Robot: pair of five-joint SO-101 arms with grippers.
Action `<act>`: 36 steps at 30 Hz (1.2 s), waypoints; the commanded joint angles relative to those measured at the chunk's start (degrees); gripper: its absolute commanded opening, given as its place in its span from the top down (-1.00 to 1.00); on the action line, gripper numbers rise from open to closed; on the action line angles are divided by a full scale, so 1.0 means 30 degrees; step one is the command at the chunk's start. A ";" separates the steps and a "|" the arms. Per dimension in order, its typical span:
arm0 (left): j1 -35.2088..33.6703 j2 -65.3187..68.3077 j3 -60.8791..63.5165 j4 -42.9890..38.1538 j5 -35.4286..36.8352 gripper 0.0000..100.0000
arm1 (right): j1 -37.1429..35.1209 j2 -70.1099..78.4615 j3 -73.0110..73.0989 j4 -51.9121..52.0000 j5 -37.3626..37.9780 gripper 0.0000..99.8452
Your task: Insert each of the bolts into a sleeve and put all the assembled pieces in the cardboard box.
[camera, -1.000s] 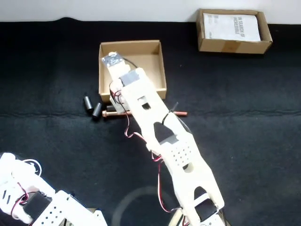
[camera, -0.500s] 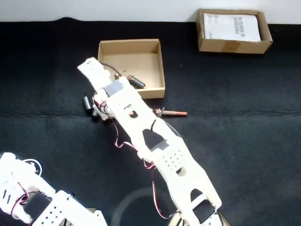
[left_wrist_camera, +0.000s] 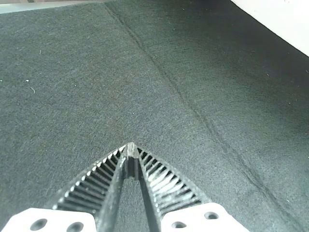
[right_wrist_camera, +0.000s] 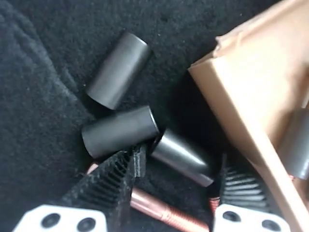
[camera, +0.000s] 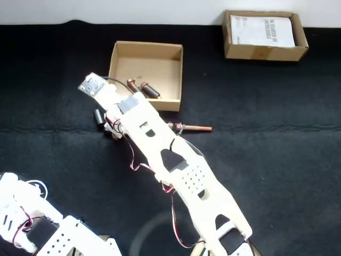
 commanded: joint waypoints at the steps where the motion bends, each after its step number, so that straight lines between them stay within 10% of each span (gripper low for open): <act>1: 0.0220 -0.0689 0.0337 -0.0322 -0.0029 0.98 | 0.0484 0.0396 -0.0132 -0.0659 0.0352 0.78; 24: 0.1773 -0.0630 0.0337 0.0205 -0.0029 0.98 | 0.1744 0.0366 -1.4960 1.1971 0.0176 0.98; 36: 0.8454 -0.0630 -0.0396 0.6828 0.0059 0.98 | 0.4879 -0.4293 -1.3875 1.2440 -0.5245 0.98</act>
